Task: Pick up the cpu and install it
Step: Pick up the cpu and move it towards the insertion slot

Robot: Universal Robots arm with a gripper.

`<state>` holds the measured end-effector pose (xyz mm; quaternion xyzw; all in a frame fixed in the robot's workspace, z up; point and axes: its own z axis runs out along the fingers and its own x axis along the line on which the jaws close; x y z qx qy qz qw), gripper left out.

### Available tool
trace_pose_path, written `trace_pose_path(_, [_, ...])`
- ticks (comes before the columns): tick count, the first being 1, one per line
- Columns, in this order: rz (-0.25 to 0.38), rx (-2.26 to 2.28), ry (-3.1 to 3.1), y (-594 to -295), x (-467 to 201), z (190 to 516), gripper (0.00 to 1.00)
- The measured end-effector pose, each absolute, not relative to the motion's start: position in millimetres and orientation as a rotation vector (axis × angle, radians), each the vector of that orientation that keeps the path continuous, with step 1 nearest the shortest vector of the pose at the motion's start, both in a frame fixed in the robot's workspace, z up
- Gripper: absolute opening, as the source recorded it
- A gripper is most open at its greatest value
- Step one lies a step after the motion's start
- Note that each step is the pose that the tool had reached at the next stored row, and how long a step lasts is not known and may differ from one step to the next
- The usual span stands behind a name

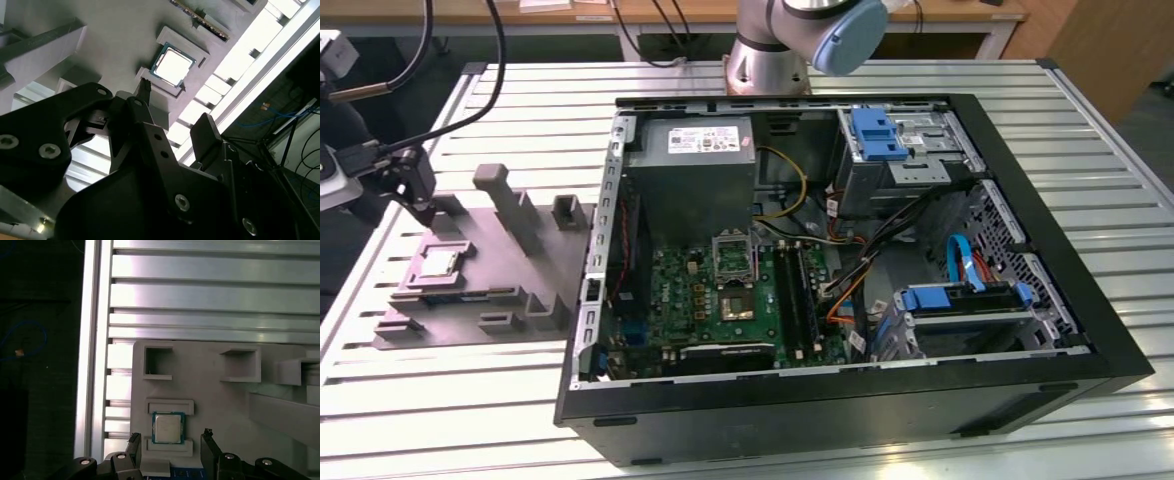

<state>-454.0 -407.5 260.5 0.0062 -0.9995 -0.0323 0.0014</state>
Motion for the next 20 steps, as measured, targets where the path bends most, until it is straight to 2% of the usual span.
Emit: trace_pose_path(20, [-0.091, 0.010, -3.138, -408.4, -453.9, 250.7, 0.59])
